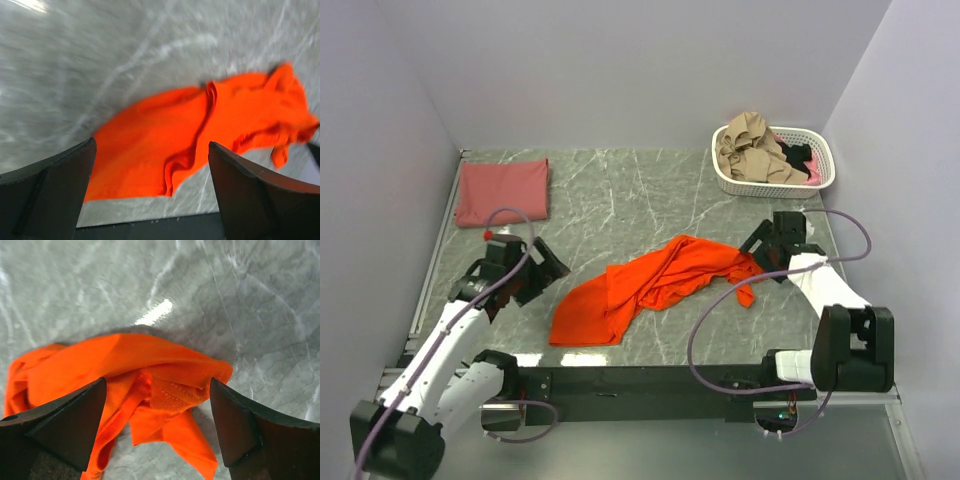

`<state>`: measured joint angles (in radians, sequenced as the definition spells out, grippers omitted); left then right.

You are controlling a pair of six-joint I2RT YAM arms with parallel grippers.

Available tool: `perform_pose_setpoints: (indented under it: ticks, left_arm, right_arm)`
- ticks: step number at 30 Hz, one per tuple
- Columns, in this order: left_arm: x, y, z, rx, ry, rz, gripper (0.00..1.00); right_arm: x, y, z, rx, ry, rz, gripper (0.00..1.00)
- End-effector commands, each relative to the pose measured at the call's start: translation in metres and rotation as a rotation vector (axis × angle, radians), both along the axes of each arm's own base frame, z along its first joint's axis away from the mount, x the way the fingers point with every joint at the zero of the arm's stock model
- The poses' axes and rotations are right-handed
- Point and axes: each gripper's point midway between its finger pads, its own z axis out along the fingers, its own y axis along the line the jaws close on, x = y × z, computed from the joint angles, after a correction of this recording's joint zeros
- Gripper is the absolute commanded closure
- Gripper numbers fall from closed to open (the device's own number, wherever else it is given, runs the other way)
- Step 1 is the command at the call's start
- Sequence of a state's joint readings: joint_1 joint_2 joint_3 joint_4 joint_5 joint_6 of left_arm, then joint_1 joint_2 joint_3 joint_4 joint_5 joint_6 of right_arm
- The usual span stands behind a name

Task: Fold and stack the t-shirts
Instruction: Move the tshirt to the center of the board, then flatten the tshirt out

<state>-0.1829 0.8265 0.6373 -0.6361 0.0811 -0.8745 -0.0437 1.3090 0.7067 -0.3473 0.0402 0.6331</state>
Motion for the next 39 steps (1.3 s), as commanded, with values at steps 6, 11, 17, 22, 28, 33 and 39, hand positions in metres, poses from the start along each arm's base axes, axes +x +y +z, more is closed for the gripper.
perform_pose_setpoints:
  ticks: [6,11,17,22,28,33,39]
  left_arm:
    - [0.032,-0.079,0.017,-0.023,-0.086,-0.191,0.01]
    - [0.059,-0.120,-0.002,0.025,-0.051,-0.303,0.01]
    - [0.079,-0.150,-0.024,0.095,0.015,-0.373,0.13]
    - [0.082,-0.156,-0.045,0.109,0.057,-0.381,0.30]
    - [0.079,-0.163,-0.063,0.125,0.109,-0.390,0.42]
    - [0.079,-0.163,-0.065,0.154,0.106,-0.370,0.70]
    - [0.083,-0.159,-0.044,0.184,0.064,-0.343,0.95]
  right_arm:
    - [-0.009,-0.012,0.070,-0.067,-0.192,-0.054,0.09]
    - [-0.026,-0.005,0.079,-0.041,-0.254,-0.032,0.08]
    - [-0.041,0.001,0.062,-0.027,-0.224,0.001,0.08]
    - [-0.048,0.002,0.048,-0.026,-0.178,0.017,0.09]
    - [-0.053,0.001,0.039,-0.031,-0.151,0.017,0.09]
    - [-0.053,0.002,0.032,-0.025,-0.136,0.022,0.09]
    - [-0.056,0.006,0.022,-0.015,-0.097,0.041,0.10]
